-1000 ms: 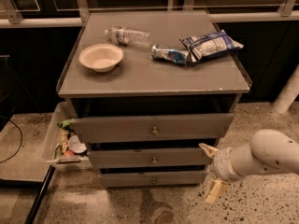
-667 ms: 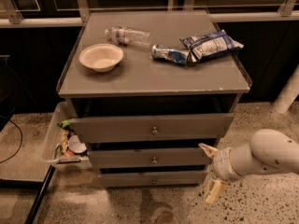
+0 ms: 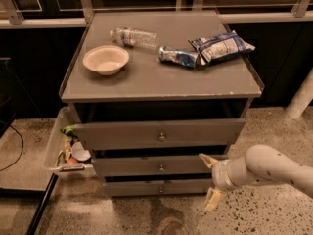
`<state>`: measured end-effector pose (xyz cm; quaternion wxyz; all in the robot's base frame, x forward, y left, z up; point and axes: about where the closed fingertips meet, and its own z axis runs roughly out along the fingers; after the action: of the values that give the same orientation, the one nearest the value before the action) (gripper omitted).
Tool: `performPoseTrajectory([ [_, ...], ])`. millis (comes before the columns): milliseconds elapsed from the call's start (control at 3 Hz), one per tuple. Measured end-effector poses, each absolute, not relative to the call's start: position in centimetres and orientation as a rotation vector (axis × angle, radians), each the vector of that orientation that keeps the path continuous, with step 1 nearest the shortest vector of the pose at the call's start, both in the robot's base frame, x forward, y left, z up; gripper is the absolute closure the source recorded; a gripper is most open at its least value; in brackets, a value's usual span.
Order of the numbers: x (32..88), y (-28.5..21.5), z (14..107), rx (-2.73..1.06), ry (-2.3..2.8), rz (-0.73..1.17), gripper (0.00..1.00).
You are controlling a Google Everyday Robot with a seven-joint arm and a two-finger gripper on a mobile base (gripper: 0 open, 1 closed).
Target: Open middle drawer
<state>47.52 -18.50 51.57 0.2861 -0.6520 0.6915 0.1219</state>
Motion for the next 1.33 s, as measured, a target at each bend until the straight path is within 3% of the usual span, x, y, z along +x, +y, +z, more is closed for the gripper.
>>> performPoseTrajectory([
  [667,51.5,-18.6,44.3,-1.753,1.67,0.163,0.0],
  [1333,52.9,-18.9,44.1,-1.79,1.646,0.112,0.0],
])
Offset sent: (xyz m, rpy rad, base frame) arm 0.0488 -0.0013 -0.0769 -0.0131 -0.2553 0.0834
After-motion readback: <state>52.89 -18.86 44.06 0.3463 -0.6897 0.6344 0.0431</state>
